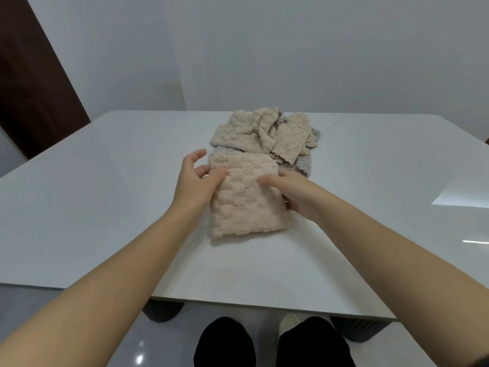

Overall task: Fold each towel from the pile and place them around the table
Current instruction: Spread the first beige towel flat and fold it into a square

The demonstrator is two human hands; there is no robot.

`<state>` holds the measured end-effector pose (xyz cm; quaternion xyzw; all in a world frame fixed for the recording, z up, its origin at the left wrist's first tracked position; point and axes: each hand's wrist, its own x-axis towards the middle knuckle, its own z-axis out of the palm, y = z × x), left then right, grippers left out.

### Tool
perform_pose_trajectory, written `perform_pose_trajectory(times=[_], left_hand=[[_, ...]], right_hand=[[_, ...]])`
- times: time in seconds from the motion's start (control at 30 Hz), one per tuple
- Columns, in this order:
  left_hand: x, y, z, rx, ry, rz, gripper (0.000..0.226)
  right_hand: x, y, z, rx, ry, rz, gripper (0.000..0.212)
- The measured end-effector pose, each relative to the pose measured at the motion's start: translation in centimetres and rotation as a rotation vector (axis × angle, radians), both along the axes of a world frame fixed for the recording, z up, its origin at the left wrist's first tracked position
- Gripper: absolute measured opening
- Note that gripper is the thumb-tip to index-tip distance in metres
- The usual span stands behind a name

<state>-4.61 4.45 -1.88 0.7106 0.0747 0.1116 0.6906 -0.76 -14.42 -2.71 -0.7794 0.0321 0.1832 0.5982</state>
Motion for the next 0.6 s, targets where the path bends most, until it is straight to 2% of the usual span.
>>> perform_pose_trajectory(times=[0.07,0.1,0.17,0.27,0.37,0.47,0.6], left_hand=[[0.8,2.1,0.2,-0.101,0.055,0.068,0.052],[1.3,3.3,0.2,-0.162,0.108,0.1,0.048],[2.0,5.4,-0.3,-0.246,0.236,0.117,0.03],[2.5,8.5,-1.7,-0.185,0.4,0.107,0.017],[3.6,11.2,-2.1,-0.009,0.411,0.132,0.02],[5.5,14.0,-1.8,0.143,0.355,0.218,0.032],[8.5,18.0,-2.1,0.353,0.324,0.309,0.053]], right_hand=[[0.6,1.9,0.0,0.22,0.13,-0.033,0.025],[0.8,3.0,-0.1,0.264,0.158,-0.055,0.015],[1.5,5.2,-0.6,0.282,0.153,-0.096,0.007],[2.9,8.0,-1.3,0.216,0.08,-0.102,0.014],[4.3,10.5,-1.6,0.138,0.011,-0.095,0.028],[6.3,13.3,-2.3,0.107,-0.013,-0.08,0.044],[8.5,17.3,-2.9,0.086,-0.044,-0.05,0.041]])
